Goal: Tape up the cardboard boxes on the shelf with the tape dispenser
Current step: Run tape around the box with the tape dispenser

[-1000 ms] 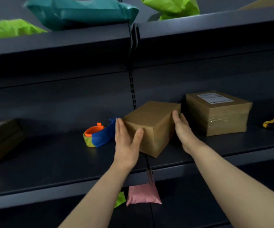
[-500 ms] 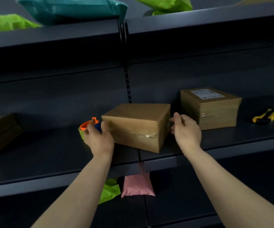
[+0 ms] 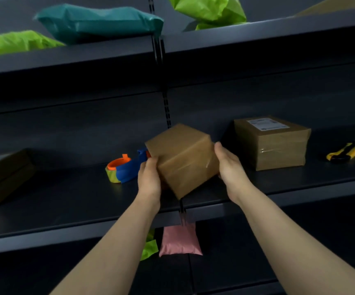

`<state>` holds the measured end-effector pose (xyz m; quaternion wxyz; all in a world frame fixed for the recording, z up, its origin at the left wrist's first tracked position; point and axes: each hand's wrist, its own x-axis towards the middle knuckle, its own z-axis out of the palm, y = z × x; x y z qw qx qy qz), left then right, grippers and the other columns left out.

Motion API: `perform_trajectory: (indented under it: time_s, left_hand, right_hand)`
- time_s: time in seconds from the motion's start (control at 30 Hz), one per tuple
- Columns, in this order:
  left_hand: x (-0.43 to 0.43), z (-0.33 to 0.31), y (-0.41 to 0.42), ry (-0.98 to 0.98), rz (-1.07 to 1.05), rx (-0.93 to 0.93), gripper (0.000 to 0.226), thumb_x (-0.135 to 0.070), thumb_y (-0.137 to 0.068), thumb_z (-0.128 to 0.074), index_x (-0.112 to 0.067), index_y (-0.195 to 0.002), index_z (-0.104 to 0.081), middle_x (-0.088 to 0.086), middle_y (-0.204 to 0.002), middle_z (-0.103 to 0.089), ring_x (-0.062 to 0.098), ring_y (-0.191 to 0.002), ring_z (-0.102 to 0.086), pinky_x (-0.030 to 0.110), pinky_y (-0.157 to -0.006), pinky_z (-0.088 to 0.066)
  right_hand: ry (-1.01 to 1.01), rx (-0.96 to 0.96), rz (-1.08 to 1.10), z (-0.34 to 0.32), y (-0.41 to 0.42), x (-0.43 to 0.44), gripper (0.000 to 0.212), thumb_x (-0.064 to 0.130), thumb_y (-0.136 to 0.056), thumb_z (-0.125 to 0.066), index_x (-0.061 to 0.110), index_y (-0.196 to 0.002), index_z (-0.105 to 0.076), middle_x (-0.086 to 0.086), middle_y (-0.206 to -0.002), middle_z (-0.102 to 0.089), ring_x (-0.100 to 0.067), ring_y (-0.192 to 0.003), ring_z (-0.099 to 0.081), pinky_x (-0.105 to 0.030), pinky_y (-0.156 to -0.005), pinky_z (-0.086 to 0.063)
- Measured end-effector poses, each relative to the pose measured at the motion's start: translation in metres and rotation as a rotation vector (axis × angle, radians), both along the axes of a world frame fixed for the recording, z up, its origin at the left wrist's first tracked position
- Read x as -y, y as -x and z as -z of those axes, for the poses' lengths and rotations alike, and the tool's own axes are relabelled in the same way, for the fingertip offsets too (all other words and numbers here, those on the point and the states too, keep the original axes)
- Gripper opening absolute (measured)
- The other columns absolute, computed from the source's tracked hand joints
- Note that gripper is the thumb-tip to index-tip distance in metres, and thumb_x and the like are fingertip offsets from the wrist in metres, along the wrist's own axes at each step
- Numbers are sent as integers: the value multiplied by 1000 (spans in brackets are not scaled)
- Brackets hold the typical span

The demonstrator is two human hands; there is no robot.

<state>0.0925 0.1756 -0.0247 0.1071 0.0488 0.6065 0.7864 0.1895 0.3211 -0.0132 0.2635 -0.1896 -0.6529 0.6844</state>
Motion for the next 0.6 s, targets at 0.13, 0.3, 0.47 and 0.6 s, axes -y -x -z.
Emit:
perform_trajectory:
  time_s: [0.13, 0.3, 0.47, 0.6]
  left_hand:
    - [5, 6, 6, 276, -112, -107, 33, -10, -86, -38, -21, -101, -65, 6, -100, -67, 32, -102, -62, 48, -93, -51]
    - [7, 3, -10, 92, -80, -190, 28, -33, -99, -41, -26, -95, -68, -1, -102, -69, 20, -103, -62, 40, -97, -48]
    - [7, -5, -10, -93, 182, -9, 53, -67, -87, -49, -27, -120, -62, -2, -118, -67, 19, -113, -61, 44, -102, -44]
    - [0, -10, -11, 81, 143, -45, 43, -9, -96, -51, -24, -135, -43, 5, -126, -58, 26, -112, -58, 47, -99, -48]
  right_hand:
    - [-78, -340, -14, -25, -3, 7, 26, 23, -103, -45, 29, -119, -64, 3, -119, -65, -7, -111, -59, -27, -98, -45]
    - [-91, -108, -31, -12, 5, 13, 43, 40, -101, -45, 34, -143, -43, 9, -141, -47, -8, -124, -45, -22, -90, -34]
    - [-145, -163, -67, -3, 7, 18, 47, 48, -97, -48, 42, -143, -40, 16, -148, -40, -3, -130, -40, -24, -105, -32]
    - [-698, -136, 55, -16, 2, 14, 51, 37, -88, -68, 35, -137, -51, 18, -138, -50, 0, -125, -46, -24, -105, -39]
